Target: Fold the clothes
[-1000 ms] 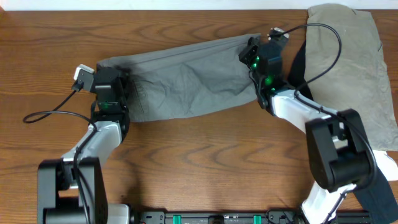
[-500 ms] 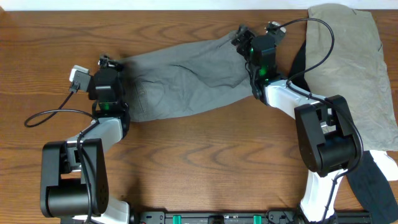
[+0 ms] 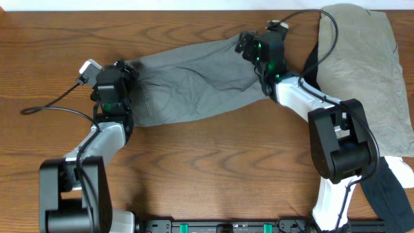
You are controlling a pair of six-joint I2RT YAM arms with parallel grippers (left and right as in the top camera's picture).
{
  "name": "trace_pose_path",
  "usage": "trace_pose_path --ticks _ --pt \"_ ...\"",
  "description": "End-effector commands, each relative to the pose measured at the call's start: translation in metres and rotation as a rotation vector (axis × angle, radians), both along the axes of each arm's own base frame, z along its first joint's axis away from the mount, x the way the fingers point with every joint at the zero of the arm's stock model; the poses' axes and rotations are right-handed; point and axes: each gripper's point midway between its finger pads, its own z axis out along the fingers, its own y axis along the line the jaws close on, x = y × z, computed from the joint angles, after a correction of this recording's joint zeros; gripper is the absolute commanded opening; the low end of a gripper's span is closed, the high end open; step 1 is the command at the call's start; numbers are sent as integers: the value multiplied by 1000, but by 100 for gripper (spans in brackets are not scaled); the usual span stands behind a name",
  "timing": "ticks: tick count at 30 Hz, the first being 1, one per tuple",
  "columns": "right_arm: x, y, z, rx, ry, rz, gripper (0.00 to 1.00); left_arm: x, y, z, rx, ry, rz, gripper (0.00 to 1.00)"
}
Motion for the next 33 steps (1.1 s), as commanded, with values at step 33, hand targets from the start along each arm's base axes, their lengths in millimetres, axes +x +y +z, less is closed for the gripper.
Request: trace_pose_path --ticks 33 --pt "-65 199 -5 -224 175 818 99 -68 29 49 -183 452 -118 98"
